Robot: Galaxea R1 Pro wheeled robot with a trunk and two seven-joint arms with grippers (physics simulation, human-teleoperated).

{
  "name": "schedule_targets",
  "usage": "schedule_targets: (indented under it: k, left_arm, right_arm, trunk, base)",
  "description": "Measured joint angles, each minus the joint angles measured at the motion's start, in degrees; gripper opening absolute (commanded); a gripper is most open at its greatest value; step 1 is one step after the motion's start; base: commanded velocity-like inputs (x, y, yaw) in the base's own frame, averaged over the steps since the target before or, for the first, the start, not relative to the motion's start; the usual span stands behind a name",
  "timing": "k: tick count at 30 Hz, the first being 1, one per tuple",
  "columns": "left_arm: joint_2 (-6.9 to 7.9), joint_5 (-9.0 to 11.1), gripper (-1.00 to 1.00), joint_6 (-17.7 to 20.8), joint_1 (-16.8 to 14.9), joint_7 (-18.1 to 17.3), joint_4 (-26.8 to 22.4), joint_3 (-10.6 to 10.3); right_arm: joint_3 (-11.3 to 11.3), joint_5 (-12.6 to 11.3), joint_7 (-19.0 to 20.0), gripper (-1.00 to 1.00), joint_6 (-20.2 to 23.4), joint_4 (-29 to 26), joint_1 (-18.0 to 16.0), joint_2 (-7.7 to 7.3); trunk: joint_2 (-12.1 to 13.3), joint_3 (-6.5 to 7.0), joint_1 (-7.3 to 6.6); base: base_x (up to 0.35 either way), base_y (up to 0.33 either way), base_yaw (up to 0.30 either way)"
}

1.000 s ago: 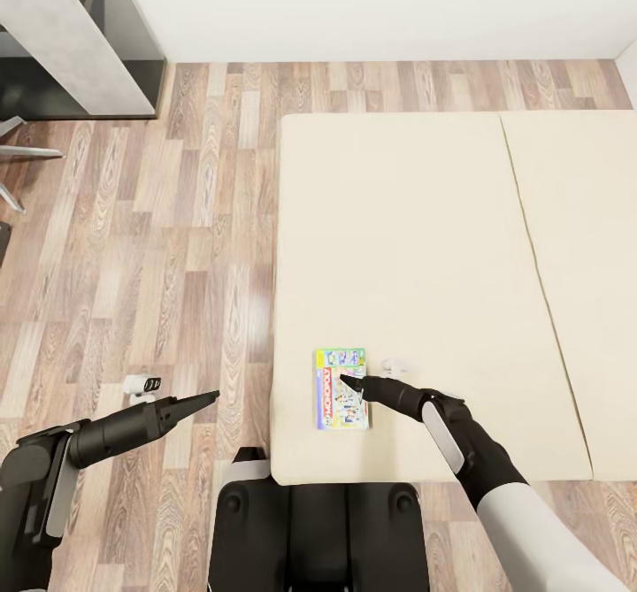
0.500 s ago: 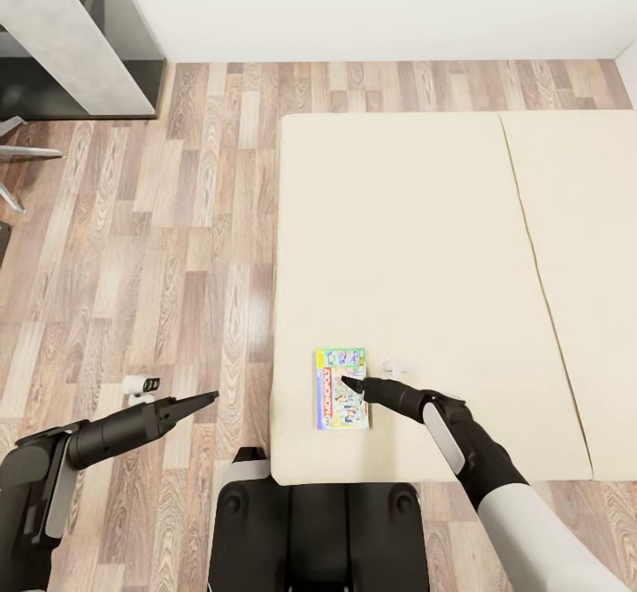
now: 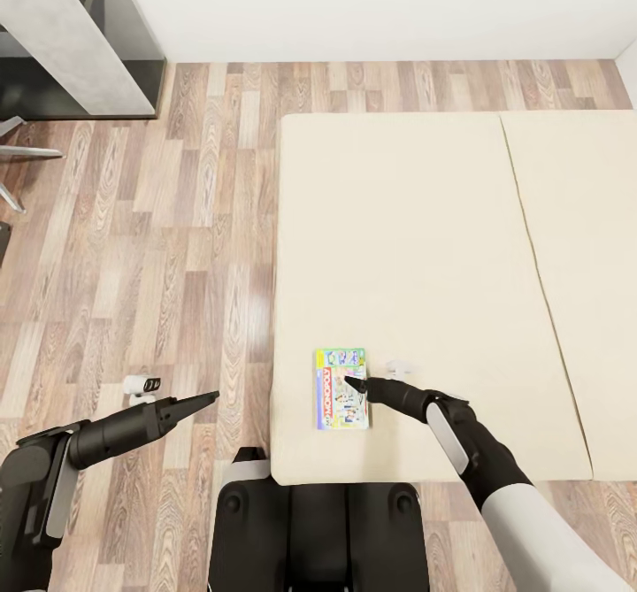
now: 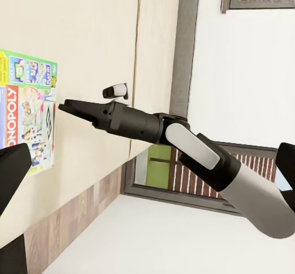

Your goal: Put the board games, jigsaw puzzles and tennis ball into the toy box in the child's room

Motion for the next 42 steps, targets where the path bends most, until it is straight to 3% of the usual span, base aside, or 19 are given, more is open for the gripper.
schedule_targets:
  k: [42]
  left_arm:
    - [0.04, 0.1, 1.00, 0.0, 0.0, 0.0, 0.0, 0.0]
  right_arm:
    - [0.0, 0.1, 0.3, 1.00, -0.2, 2.3, 0.0, 0.16]
  trunk:
    - [0.0, 0.00, 0.00]
  base:
    - [0.000, 0.000, 0.000]
